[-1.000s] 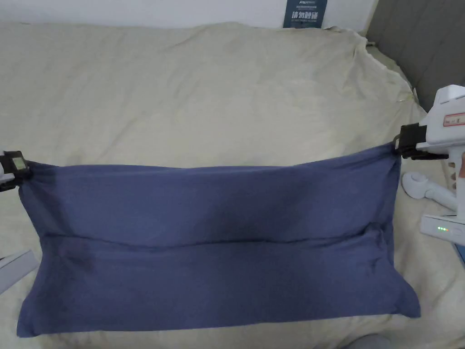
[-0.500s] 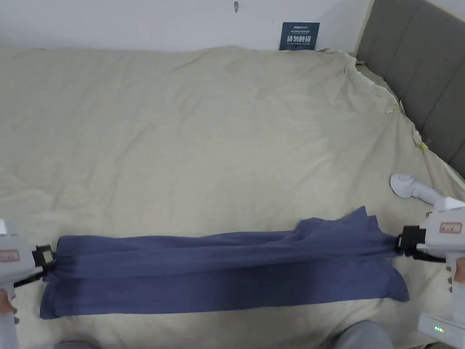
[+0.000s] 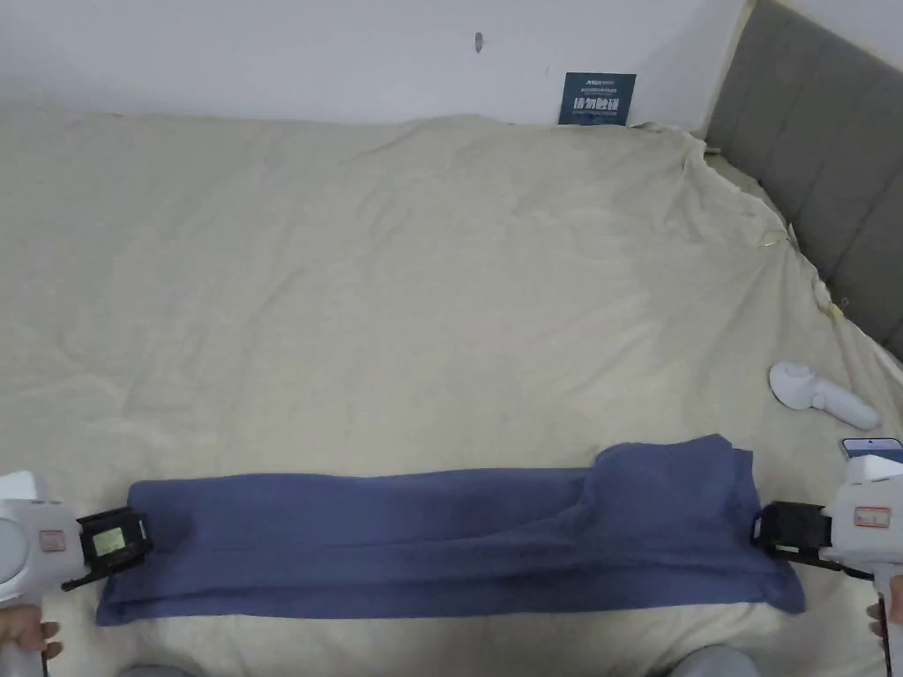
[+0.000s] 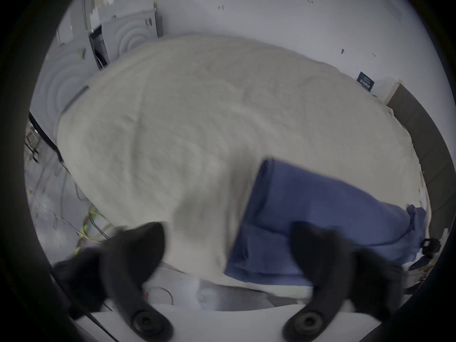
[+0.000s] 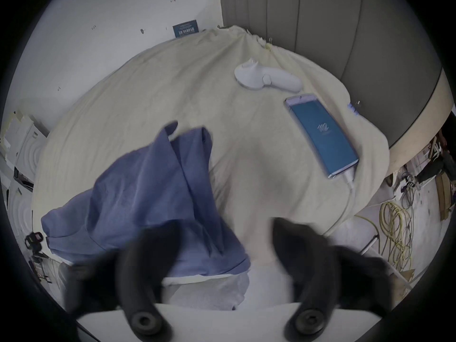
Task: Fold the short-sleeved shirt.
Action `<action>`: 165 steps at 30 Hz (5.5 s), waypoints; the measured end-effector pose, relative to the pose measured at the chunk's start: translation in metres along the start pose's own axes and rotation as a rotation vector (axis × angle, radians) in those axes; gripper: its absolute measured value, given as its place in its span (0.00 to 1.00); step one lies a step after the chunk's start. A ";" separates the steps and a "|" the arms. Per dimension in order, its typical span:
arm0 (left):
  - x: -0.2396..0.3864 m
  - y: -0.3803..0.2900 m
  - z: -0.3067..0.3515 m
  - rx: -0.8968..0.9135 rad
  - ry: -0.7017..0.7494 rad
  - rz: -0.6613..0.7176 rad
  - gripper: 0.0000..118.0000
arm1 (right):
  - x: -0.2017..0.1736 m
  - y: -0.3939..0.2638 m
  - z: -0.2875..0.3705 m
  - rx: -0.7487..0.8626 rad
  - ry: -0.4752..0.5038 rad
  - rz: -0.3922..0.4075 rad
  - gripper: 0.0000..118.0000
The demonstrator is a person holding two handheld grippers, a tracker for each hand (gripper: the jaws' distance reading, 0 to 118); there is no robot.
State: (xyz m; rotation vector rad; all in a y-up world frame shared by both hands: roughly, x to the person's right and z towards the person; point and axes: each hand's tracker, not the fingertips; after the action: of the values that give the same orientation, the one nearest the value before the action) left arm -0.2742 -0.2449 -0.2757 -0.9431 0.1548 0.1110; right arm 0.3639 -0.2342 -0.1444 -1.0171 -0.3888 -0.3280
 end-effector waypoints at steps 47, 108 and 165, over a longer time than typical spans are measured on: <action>0.026 0.061 0.072 0.231 -0.642 -0.068 1.00 | -0.125 -0.012 0.130 0.794 0.155 0.267 0.00; 0.150 0.040 0.109 -0.063 -0.590 -0.389 0.00 | -0.070 -0.004 0.110 0.748 0.126 0.119 0.00; 0.274 -0.112 0.049 0.127 -0.698 -0.477 0.00 | -0.060 -0.017 0.140 0.740 0.103 0.080 0.00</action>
State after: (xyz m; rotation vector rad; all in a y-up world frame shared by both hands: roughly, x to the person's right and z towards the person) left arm 0.0179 -0.2631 -0.2072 -0.7470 -0.6981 -0.0157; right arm 0.2807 -0.1156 -0.0941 -0.2882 -0.3354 -0.1394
